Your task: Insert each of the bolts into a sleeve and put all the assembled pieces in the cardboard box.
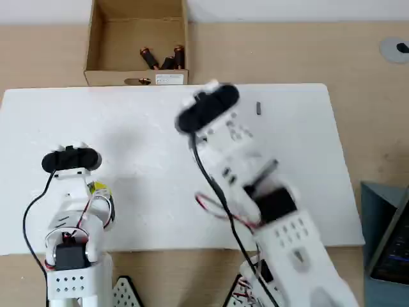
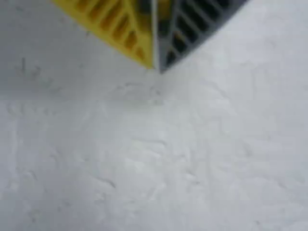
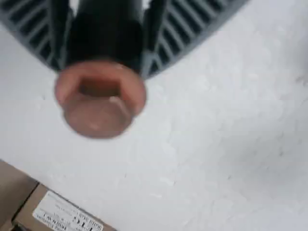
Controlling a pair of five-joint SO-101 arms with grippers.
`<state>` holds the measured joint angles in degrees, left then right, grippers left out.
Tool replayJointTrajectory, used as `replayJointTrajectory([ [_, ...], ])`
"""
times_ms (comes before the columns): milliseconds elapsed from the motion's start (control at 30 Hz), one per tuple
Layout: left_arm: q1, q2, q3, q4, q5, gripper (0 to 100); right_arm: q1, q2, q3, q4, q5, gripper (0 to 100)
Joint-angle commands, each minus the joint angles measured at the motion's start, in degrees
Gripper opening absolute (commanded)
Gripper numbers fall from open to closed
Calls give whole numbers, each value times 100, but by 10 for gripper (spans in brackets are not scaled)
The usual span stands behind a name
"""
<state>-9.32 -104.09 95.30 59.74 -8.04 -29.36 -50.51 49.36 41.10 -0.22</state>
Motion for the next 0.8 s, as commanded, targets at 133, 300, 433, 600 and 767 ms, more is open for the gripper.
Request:
replayJointTrajectory([
  [133,-18,-48,-26,-97,-9,2,75,2598,-2026,-1266,35,9],
  [300,-26,-48,-26,-97,-9,3,110,4391,-3829,-1451,35,9],
  [433,-26,-48,-26,-97,-26,4,171,5868,-5516,-1459,44,9],
  [600,-26,-48,-26,-88,-35,4,233,7697,-7785,-1433,167,9],
  [767,-26,-48,-26,-88,-35,4,233,9367,-9771,-1424,826,9],
])
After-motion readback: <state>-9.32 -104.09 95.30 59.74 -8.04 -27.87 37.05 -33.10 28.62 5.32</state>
